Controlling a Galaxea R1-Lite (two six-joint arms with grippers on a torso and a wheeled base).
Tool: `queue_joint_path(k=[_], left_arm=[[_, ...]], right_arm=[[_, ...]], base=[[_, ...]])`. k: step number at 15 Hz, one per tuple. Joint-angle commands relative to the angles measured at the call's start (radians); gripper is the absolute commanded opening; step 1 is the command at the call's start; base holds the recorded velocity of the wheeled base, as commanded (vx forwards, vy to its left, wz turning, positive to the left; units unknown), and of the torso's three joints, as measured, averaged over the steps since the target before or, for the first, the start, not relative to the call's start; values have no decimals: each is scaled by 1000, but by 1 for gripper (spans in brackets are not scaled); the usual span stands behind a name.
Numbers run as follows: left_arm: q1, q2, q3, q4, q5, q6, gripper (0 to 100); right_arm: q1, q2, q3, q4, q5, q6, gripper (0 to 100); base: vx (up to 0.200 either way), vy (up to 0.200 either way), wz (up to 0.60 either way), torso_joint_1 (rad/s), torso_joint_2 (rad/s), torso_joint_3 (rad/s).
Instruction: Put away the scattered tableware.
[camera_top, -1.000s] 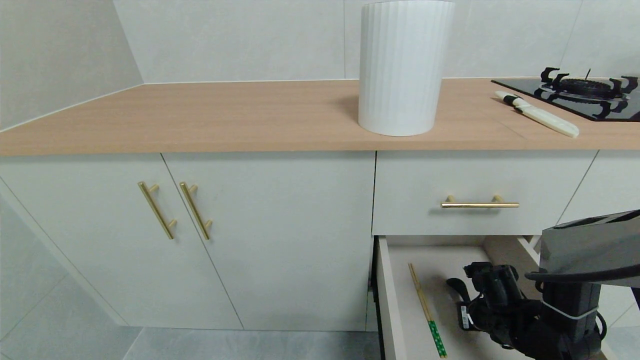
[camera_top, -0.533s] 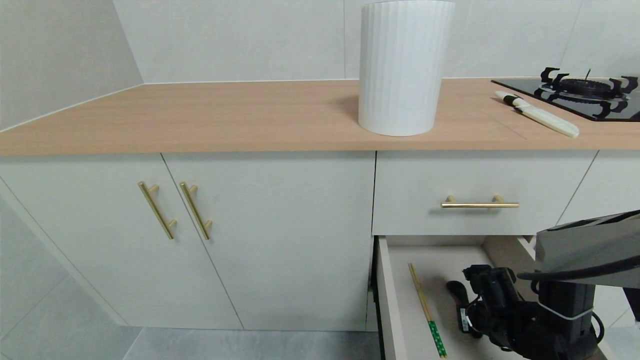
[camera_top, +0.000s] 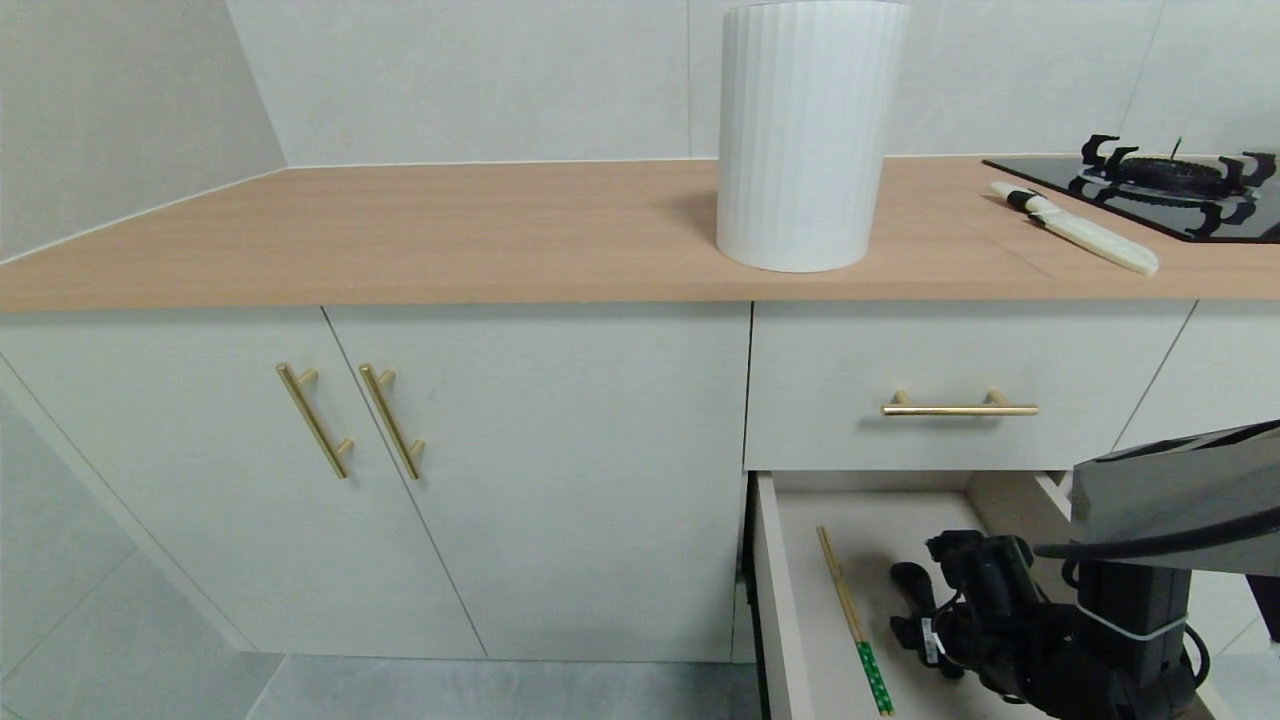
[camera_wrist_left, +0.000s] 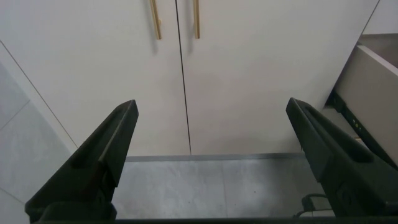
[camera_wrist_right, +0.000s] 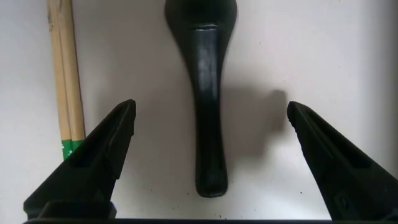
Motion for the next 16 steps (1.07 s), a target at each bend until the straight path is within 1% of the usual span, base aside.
queue_joint_path(k=[1, 3, 4, 5, 7, 9, 11, 13, 15, 16], left_arm=[[0, 0, 0, 0, 1, 0, 100], [0, 0, 0, 0, 0, 0, 100], [0, 0, 0, 0, 0, 0, 100], [0, 0, 0, 0, 0, 0, 100], [0, 0, 0, 0, 0, 0, 100], [0, 0, 0, 0, 0, 0, 100], [0, 0, 0, 0, 0, 0, 100], [0, 0, 0, 0, 0, 0, 100], [0, 0, 0, 2, 0, 6, 100], [0, 0, 0, 2, 0, 10, 100]], right_arm=[[1, -32, 9, -1, -9, -2, 100], [1, -110, 34, 8, -21, -7, 100], [-2, -205, 53, 30, -21, -8, 100], [-5, -316, 57, 100, -19, -8, 100], [-4, -512, 46, 271, -6, -10, 100], [1, -715, -5, 492, 48, -10, 100], [2, -862, -97, 791, 60, -4, 100], [12, -972, -169, 1015, 116, -4, 100], [42, -1066, -221, 1187, 188, -4, 100], [48, -1075, -227, 1205, 192, -4, 100]], base=[[0, 0, 0, 0, 0, 0], [0, 0, 0, 0, 0, 0], [0, 0, 0, 0, 0, 0], [0, 0, 0, 0, 0, 0], [0, 0, 0, 0, 0, 0], [0, 0, 0, 0, 0, 0], [0, 0, 0, 0, 0, 0], [0, 0, 0, 0, 0, 0], [0, 0, 0, 0, 0, 0], [0, 0, 0, 0, 0, 0]])
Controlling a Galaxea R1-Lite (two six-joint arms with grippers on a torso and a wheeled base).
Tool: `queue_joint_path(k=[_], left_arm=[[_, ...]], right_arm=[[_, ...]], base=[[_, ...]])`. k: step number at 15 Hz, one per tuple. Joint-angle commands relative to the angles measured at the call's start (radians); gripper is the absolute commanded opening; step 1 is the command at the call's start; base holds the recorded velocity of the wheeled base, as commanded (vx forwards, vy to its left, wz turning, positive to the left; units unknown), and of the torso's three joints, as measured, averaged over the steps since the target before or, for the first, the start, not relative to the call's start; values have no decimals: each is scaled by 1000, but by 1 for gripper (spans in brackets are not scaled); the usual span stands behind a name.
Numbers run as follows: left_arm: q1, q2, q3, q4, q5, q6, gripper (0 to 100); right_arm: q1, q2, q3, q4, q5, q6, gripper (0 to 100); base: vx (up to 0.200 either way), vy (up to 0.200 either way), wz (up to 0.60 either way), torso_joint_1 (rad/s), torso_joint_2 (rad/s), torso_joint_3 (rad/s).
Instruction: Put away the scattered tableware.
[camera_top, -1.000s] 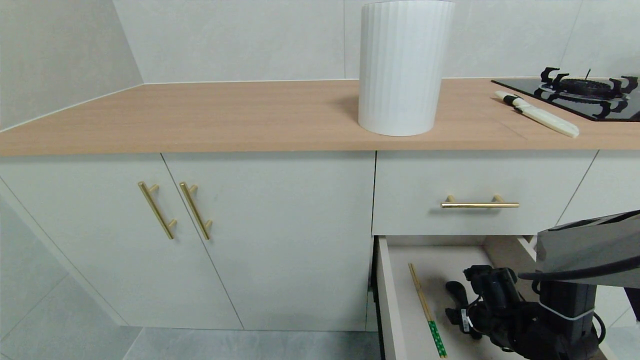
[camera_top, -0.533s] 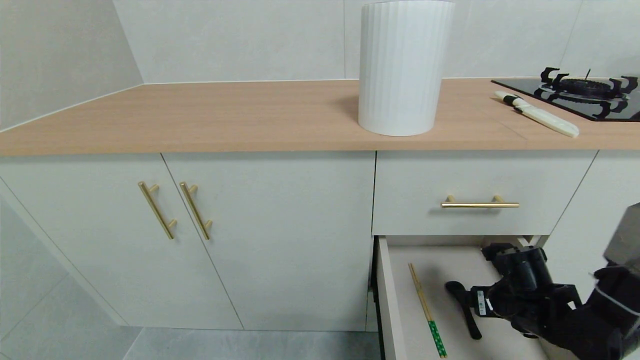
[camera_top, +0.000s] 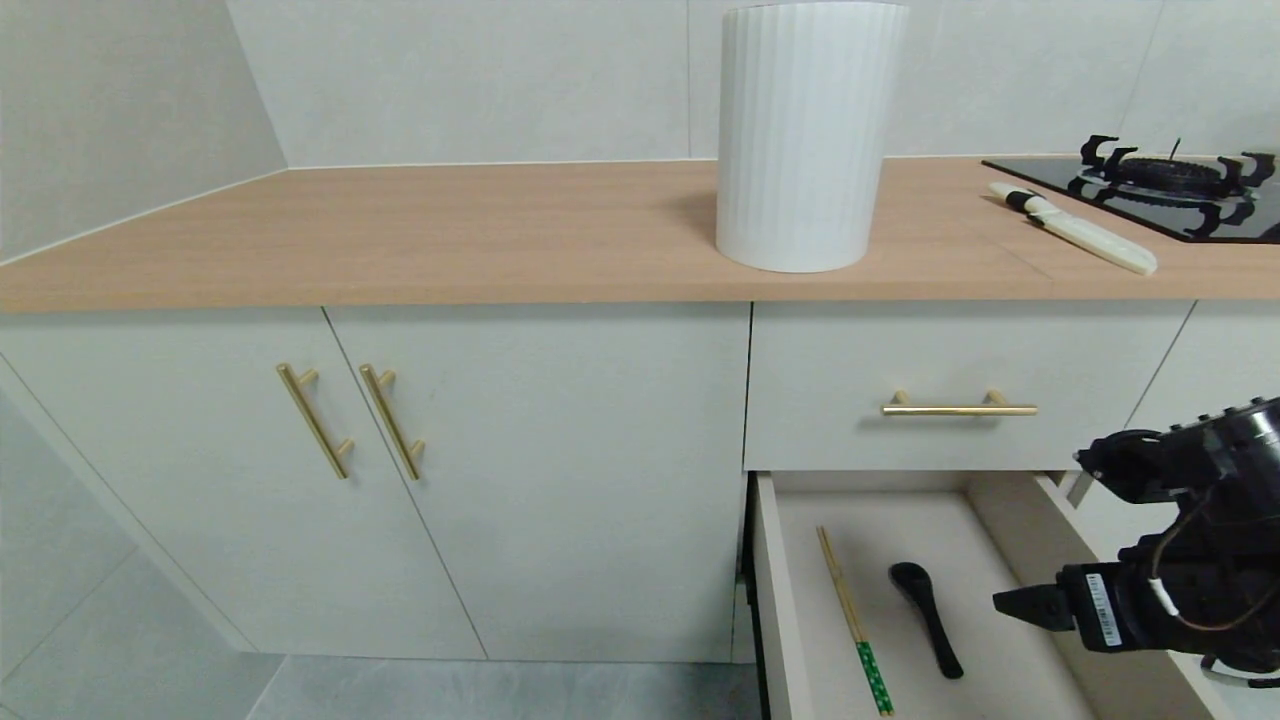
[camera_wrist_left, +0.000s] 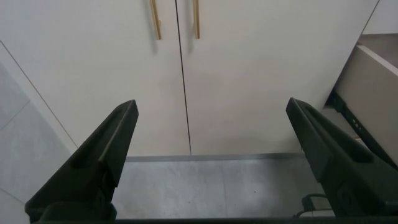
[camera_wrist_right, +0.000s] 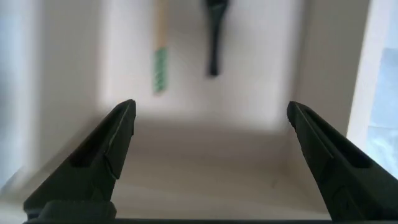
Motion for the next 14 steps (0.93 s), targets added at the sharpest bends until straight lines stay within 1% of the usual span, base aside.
queue_joint_path(k=[1, 4, 13, 14], left_arm=[[0, 0, 0, -1, 0, -8, 100], [0, 0, 0, -1, 0, -10, 100], [0, 0, 0, -1, 0, -10, 100], [0, 0, 0, -1, 2, -10, 100]], right_arm=[[58, -157, -60, 87, 14, -3, 100], [75, -157, -54, 96, 9, -5, 100], [94, -144, -35, 97, 8, -19, 100], [101, -138, -29, 97, 8, -19, 100]], base=[[0, 0, 0, 0, 0, 0], [0, 0, 0, 0, 0, 0], [-200, 0, 0, 1, 0, 3], [0, 0, 0, 0, 0, 0]])
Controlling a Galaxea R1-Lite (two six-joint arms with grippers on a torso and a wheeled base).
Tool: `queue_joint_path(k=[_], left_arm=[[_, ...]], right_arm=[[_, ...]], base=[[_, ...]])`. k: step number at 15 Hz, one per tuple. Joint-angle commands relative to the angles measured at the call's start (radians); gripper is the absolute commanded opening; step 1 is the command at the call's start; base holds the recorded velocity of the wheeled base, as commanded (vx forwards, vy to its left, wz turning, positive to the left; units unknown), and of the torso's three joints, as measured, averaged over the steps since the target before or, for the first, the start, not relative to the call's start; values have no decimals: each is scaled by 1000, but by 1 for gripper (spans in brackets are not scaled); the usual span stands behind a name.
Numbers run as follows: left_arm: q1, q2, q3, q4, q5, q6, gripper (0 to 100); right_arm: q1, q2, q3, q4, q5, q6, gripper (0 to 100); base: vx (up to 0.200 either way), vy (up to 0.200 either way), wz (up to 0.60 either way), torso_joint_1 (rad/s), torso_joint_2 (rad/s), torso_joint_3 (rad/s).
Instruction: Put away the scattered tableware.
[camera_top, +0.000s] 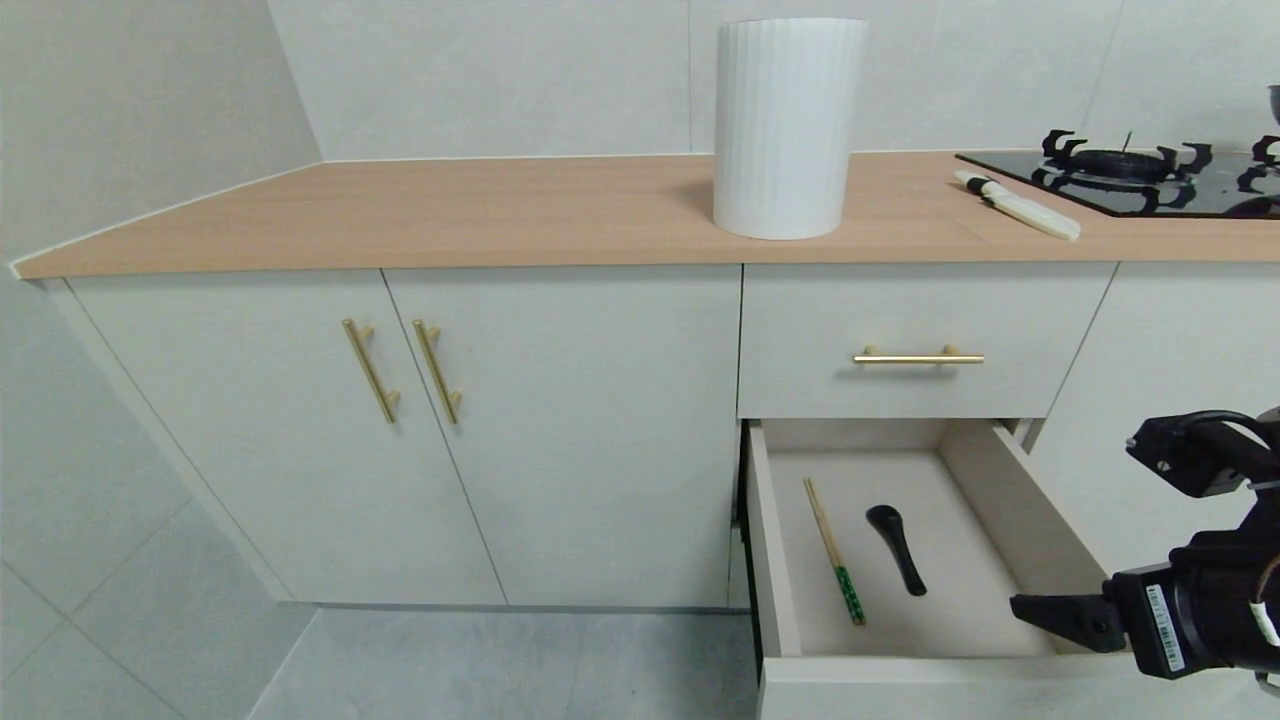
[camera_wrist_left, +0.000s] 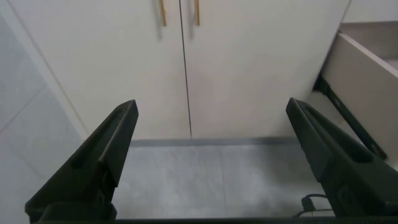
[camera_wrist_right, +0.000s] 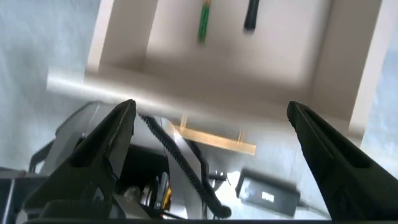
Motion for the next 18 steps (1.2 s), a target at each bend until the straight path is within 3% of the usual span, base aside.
queue_joint_path(k=[1, 10, 18], left_arm=[[0, 0, 0, 0, 1, 0, 100], [0, 0, 0, 0, 1, 0, 100], [0, 0, 0, 0, 1, 0, 100]], right_arm=[[13, 16, 8, 0, 0, 0, 100], [125, 239, 94, -3, 2, -17, 100], [71, 395, 25, -14, -55, 77, 100]], base=[[0, 0, 0, 0, 0, 0], [0, 0, 0, 0, 0, 0], [0, 0, 0, 0, 0, 0]])
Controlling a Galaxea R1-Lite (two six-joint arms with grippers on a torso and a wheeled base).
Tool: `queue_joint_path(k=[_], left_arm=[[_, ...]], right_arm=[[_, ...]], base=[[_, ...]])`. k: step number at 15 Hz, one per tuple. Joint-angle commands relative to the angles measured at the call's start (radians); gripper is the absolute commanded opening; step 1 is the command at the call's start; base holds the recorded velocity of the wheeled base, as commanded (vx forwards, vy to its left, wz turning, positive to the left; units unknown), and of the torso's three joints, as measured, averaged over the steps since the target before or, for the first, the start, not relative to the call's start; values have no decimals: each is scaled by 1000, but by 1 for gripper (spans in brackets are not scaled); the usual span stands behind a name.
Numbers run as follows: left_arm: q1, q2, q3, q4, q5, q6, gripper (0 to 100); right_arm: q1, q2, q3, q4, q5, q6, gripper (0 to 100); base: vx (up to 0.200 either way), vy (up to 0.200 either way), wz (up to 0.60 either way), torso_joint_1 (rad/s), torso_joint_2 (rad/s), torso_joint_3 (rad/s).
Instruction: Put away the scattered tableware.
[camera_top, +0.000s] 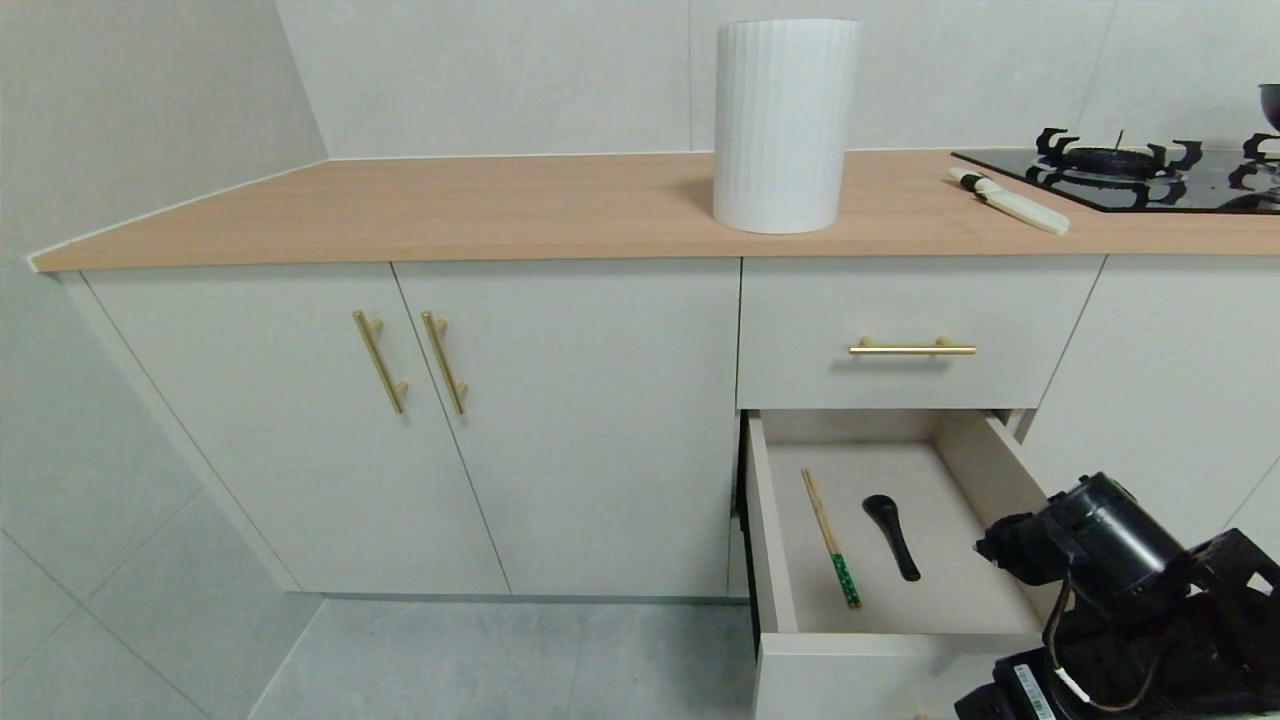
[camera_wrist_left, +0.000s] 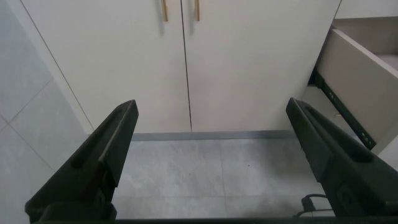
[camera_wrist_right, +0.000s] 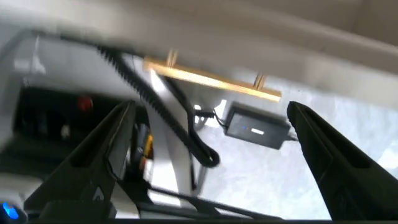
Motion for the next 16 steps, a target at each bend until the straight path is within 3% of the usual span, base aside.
queue_joint_path(k=[1, 12, 16], left_arm=[[0, 0, 0, 0, 0, 0, 100], [0, 0, 0, 0, 0, 0, 100], [0, 0, 0, 0, 0, 0, 100]], right_arm=[[-12, 49, -34, 1, -8, 39, 100], [-38, 73, -56, -48, -51, 67, 100], [-56, 124, -54, -173, -61, 65, 100]], base=[[0, 0, 0, 0, 0, 0], [0, 0, 0, 0, 0, 0], [0, 0, 0, 0, 0, 0]])
